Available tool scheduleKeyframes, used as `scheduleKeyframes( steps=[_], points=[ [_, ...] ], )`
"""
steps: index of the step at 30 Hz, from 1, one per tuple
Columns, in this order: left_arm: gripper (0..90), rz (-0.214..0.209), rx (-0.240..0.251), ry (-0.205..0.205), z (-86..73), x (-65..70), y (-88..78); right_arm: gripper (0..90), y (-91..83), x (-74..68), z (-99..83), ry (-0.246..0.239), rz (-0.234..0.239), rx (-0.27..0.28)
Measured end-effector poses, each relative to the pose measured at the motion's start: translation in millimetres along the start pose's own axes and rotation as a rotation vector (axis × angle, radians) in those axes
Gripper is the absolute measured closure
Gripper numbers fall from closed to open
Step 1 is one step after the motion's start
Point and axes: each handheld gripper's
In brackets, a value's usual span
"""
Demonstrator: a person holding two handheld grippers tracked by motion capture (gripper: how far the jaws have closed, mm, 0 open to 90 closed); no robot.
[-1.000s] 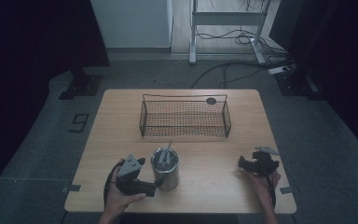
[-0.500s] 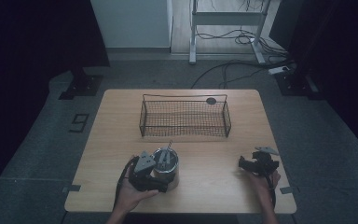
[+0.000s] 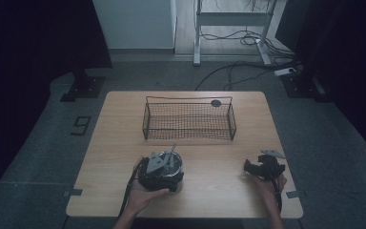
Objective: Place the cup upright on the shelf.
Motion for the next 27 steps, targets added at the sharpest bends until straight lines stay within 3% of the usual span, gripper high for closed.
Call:
scheduleKeyframes(
  steps=[7,10,17,27],
  points=[
    [3.0,0.003,0.008,0.01,-0.6,0.2,-0.6,2.4,0.0,0.0,0.0,0.001,0.0,0.001],
    [3.3,0.007,0.033,-0.002,-2.6,-1.6,-1.3,2.4,0.0,0.1,0.0,0.0,0.0,0.0],
    [3.7,0.017,0.039,-0.018,-3.1,-6.1,-6.1,2.5,-0.1,0.0,0.0,0.0,0.0,0.001],
    [3.7,0.058,0.085,-0.041,14.0,-14.1,-22.7,2.7,-0.1,-0.1,0.0,0.0,-0.001,0.001]
  ],
)
Point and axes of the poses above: each handheld gripper's, and its own axes: y roughly forward along the jaws, z roughly out of its top, x roughly to its right, and after that the axes turned 8 degrees about y, right-handed
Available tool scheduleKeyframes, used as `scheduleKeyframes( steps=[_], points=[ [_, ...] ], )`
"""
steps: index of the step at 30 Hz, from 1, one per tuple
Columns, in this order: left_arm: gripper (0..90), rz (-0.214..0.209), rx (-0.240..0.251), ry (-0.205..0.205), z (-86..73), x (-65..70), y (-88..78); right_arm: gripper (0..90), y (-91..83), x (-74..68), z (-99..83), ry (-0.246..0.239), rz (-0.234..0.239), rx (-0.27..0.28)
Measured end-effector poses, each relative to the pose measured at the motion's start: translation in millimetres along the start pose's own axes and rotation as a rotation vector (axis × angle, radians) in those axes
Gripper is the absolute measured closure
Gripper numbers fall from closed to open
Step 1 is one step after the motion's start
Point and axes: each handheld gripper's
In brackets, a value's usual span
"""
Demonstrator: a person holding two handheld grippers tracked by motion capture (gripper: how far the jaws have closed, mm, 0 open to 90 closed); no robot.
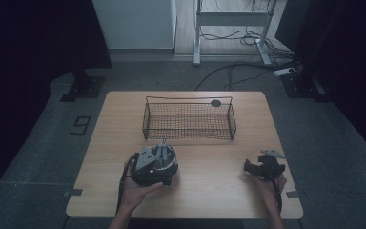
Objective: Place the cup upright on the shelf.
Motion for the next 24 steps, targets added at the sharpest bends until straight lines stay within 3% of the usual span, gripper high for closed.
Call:
scheduleKeyframes(
  steps=[13,24],
  points=[
    [3.7,0.031,-0.002,0.016,31.7,-2.0,-5.5,4.2,-0.3,0.0,-0.2,0.001,0.0,0.006],
    [3.8,0.043,-0.002,0.002,41.5,-11.2,-7.5,4.4,-0.3,0.2,-0.1,0.0,0.0,0.005]
  ],
)
Point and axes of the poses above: each handheld gripper's, and its own axes: y roughly forward along the jaws, z roughly out of its top, x roughly to its right, and after that the axes turned 8 degrees about y, right-handed
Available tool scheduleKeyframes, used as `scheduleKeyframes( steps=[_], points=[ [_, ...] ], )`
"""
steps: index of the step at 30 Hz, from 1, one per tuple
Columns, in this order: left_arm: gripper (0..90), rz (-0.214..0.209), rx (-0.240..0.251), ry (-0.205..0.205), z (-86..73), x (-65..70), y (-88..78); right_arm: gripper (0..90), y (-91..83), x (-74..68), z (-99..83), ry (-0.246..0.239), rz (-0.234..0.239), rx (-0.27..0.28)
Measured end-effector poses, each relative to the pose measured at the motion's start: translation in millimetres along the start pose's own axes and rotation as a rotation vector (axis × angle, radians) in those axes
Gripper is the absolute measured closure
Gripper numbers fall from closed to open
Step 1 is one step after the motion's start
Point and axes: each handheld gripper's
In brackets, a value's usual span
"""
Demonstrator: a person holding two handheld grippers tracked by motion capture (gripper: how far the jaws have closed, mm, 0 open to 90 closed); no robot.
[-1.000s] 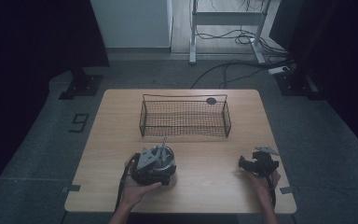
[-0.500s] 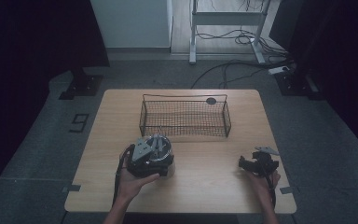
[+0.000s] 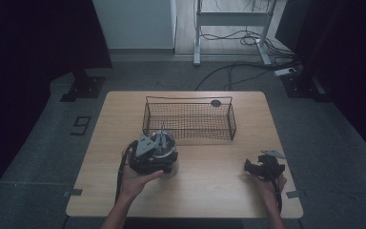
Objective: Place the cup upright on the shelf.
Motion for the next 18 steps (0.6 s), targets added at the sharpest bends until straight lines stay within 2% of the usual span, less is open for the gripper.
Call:
scheduleKeyframes(
  steps=[9,18],
  points=[
    [3.7,0.013,0.017,-0.013,14.7,-12.8,-9.1,4.7,-0.2,0.0,-0.1,0.0,-0.001,0.0],
    [3.8,0.021,0.018,-0.03,21.3,-20.1,-8.1,4.9,-0.3,0.1,-0.1,0.0,-0.002,0.0]
  ],
)
Point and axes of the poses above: each handheld gripper's, and its own axes: y roughly forward along the jaws, z roughly out of its top, x roughly to its right, and after that the axes turned 8 degrees about y, right-handed
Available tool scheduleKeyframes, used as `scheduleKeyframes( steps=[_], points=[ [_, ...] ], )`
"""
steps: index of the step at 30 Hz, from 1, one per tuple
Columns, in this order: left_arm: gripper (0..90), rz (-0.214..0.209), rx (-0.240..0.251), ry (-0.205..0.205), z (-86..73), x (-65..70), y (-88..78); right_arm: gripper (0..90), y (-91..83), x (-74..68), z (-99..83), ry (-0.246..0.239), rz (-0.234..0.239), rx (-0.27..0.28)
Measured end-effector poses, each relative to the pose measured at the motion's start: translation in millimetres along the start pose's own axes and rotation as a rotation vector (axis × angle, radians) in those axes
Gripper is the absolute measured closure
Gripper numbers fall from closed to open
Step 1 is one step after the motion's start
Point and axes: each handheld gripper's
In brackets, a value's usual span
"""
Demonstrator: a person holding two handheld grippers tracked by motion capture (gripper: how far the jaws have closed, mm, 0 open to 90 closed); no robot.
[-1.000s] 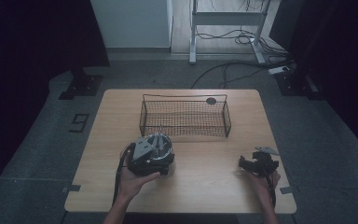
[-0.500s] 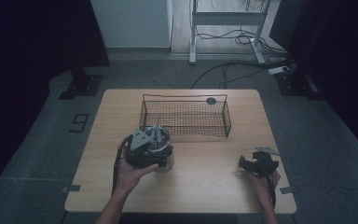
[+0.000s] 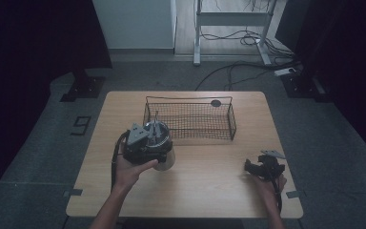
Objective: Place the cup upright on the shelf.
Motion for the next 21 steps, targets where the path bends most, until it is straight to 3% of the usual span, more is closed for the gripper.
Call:
scheduleKeyframes(
  steps=[21],
  points=[
    [3.8,0.03,-0.006,0.02,22.4,-6.4,15.2,5.0,0.2,0.1,0.1,-0.001,0.0,0.002]
  ],
)
Point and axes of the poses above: each handheld gripper's, and its own axes: y roughly forward along the jaws, z roughly out of its top, x roughly to its right, and after that the axes turned 8 degrees about y, right-handed
